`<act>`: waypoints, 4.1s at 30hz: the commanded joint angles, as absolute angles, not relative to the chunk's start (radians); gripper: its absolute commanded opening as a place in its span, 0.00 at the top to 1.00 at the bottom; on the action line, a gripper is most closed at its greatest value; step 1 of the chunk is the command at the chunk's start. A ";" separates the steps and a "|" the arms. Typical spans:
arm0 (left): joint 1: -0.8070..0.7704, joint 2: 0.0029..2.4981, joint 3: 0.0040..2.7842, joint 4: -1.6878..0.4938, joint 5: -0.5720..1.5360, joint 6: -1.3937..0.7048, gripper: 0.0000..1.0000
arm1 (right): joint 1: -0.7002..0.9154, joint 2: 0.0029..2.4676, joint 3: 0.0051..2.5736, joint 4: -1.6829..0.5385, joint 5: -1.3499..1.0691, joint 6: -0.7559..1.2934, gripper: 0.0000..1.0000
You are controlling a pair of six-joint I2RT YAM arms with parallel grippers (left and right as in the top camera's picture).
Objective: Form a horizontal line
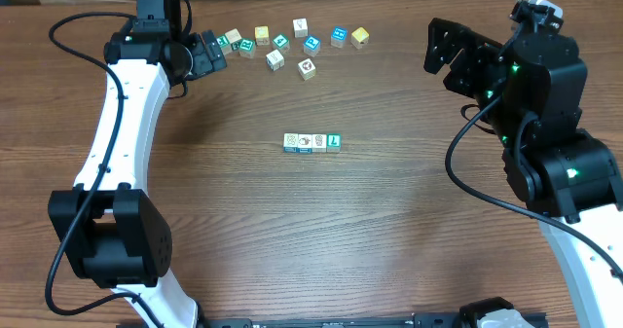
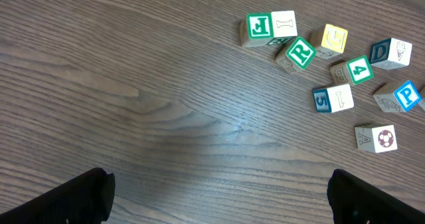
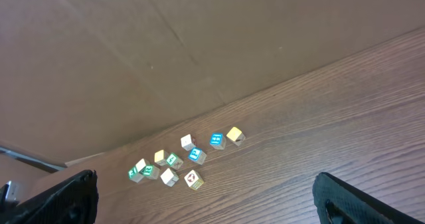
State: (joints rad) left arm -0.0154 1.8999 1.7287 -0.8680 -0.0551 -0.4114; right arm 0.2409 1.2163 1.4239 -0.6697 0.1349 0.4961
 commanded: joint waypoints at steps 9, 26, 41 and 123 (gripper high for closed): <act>-0.020 1.894 1.737 -0.866 -0.052 -0.403 0.00 | 0.240 1.157 1.426 -0.722 0.412 0.463 0.00; -0.025 1.894 1.737 -0.866 -0.052 -0.403 0.00 | 0.240 1.008 1.352 -0.876 0.444 0.462 0.00; -0.027 1.894 1.737 -0.866 -0.052 -0.403 0.00 | 0.240 0.643 0.808 -0.125 0.191 0.077 0.00; -0.027 1.894 1.737 -0.866 -0.052 -0.403 0.00 | 0.166 0.003 0.008 -0.078 0.057 0.078 0.00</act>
State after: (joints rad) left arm -0.0196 1.8999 1.7287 -0.8680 -0.0555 -0.4114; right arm 0.1707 0.0147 0.0185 -0.0811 0.0593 0.0780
